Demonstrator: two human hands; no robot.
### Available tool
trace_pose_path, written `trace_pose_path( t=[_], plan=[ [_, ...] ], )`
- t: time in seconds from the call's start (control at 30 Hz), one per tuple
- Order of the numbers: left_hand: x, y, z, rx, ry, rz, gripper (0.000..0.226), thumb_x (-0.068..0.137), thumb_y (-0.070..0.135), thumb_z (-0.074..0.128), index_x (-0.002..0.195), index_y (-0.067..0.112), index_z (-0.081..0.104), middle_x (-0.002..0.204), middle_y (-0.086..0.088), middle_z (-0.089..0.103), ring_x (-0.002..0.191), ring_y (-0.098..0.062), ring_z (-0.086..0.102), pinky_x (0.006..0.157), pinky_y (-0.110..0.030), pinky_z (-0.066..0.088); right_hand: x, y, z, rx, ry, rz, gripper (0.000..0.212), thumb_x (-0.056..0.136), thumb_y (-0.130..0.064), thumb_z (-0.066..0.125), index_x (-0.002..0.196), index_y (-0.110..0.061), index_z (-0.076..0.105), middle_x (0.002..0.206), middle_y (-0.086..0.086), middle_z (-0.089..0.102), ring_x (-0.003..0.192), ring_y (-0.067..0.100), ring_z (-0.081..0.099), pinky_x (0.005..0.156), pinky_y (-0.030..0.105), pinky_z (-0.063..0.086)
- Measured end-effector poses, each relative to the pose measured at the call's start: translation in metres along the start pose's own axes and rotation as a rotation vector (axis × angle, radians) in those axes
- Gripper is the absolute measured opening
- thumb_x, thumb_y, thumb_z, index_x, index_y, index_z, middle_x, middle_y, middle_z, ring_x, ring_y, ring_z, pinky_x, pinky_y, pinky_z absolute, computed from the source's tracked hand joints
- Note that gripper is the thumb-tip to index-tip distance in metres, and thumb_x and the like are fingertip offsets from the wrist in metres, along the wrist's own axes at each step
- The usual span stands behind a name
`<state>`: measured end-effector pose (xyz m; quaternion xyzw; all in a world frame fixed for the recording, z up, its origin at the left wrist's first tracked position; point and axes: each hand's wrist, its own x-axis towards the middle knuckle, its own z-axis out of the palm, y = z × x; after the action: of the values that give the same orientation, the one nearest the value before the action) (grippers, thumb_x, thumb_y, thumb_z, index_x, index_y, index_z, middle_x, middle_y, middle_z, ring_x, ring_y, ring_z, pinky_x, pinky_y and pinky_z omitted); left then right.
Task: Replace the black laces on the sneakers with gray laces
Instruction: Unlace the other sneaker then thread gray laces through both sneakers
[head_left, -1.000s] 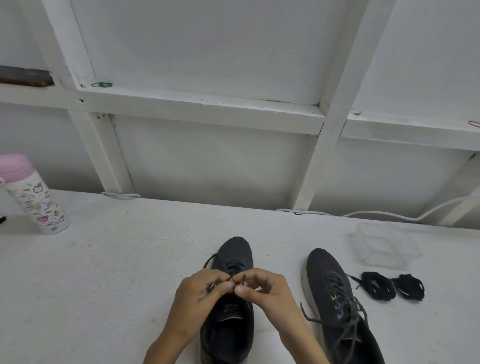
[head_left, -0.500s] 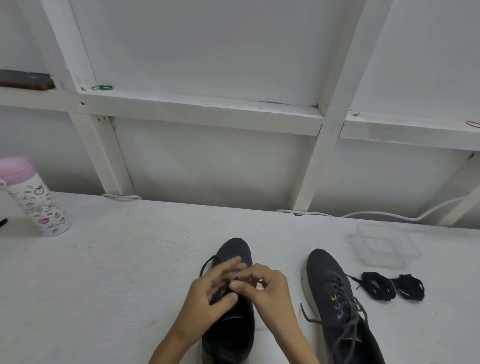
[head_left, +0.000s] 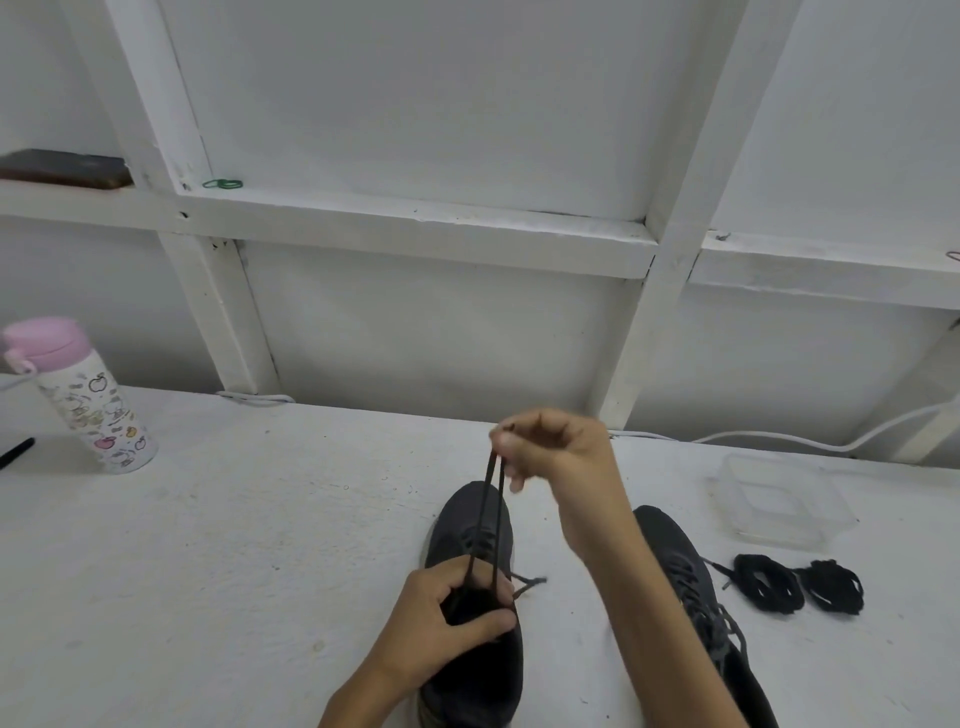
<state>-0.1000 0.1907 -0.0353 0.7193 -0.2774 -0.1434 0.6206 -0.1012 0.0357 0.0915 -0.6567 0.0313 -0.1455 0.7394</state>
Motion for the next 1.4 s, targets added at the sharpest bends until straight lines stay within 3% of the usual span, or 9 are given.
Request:
trace_pose_path(
  t=[0.33,0.53,0.67,1.0,1.07,1.2,1.3,1.4],
  plan=[
    [0.000,0.001,0.000,0.017,-0.008,0.014,0.014,0.074,0.017,0.081,0.079,0.026,0.071,0.093,0.004,0.073,0.097,-0.016,0.068,0.089,-0.020,0.049,0.071,-0.090,0.010,0.440,0.080,-0.235,0.012,0.091,0.004,0.058,0.082,-0.003,0.060,0.066,0.000,0.054,0.052,0.009,0.053,0.052,0.016,0.047],
    [-0.002,-0.002,-0.001,0.027,0.006,0.029,0.013,0.072,0.018,0.082,0.076,0.024,0.071,0.103,0.007,0.068,0.102,-0.015,0.065,0.091,-0.019,0.047,0.079,-0.086,0.021,0.526,0.058,-0.175,0.014,0.093,0.003,0.056,0.082,-0.004,0.061,0.068,0.000,0.054,0.052,0.007,0.053,0.053,0.015,0.048],
    [-0.002,-0.006,-0.001,0.033,-0.010,0.013,0.013,0.071,0.022,0.082,0.077,0.026,0.071,0.119,0.013,0.063,0.119,-0.010,0.057,0.099,-0.017,0.041,0.080,-0.097,0.024,0.664,0.016,-0.173,0.018,0.095,0.003,0.052,0.083,-0.004,0.062,0.065,-0.001,0.058,0.052,0.005,0.055,0.053,0.012,0.048],
    [-0.001,-0.004,-0.005,-0.037,-0.081,-0.084,0.019,0.072,0.015,0.083,0.085,0.012,0.070,0.106,-0.001,0.070,0.112,-0.014,0.062,0.093,-0.012,0.041,0.108,-0.082,0.025,0.881,0.013,-0.060,0.016,0.095,0.005,0.051,0.083,-0.001,0.060,0.073,0.001,0.059,0.058,0.007,0.060,0.056,0.013,0.052],
    [-0.002,-0.004,-0.005,-0.052,-0.080,-0.102,0.026,0.071,0.018,0.084,0.094,0.018,0.071,0.103,0.000,0.071,0.108,-0.014,0.064,0.093,-0.014,0.043,0.117,-0.068,0.019,0.824,0.061,-0.043,0.014,0.096,0.003,0.052,0.085,0.001,0.061,0.073,0.004,0.062,0.061,0.010,0.064,0.060,0.017,0.055],
    [-0.001,-0.001,-0.003,-0.183,-0.001,-0.150,0.024,0.078,0.025,0.078,0.101,0.021,0.074,0.105,-0.002,0.073,0.103,-0.016,0.067,0.089,-0.018,0.049,0.119,-0.029,-0.001,0.427,0.124,0.087,0.010,0.098,-0.003,0.052,0.106,0.002,0.057,0.103,0.013,0.060,0.089,0.028,0.067,0.068,0.030,0.061],
    [0.003,-0.001,-0.001,-0.270,0.182,-0.203,0.016,0.087,0.005,0.068,0.102,0.006,0.073,0.103,-0.003,0.075,0.102,-0.017,0.069,0.085,-0.017,0.051,0.091,0.001,-0.012,-0.016,0.090,0.158,0.023,0.094,-0.006,0.059,0.117,-0.008,0.059,0.099,0.004,0.063,0.078,0.019,0.064,0.054,0.025,0.056],
    [0.006,-0.001,-0.004,-0.244,0.303,-0.239,0.013,0.084,0.000,0.068,0.094,0.005,0.075,0.091,-0.005,0.076,0.090,-0.016,0.071,0.077,-0.016,0.053,0.047,0.038,-0.015,-0.369,-0.160,0.201,0.015,0.085,-0.013,0.073,0.099,-0.011,0.067,0.088,0.005,0.068,0.066,0.012,0.061,0.050,0.024,0.050]
  ],
)
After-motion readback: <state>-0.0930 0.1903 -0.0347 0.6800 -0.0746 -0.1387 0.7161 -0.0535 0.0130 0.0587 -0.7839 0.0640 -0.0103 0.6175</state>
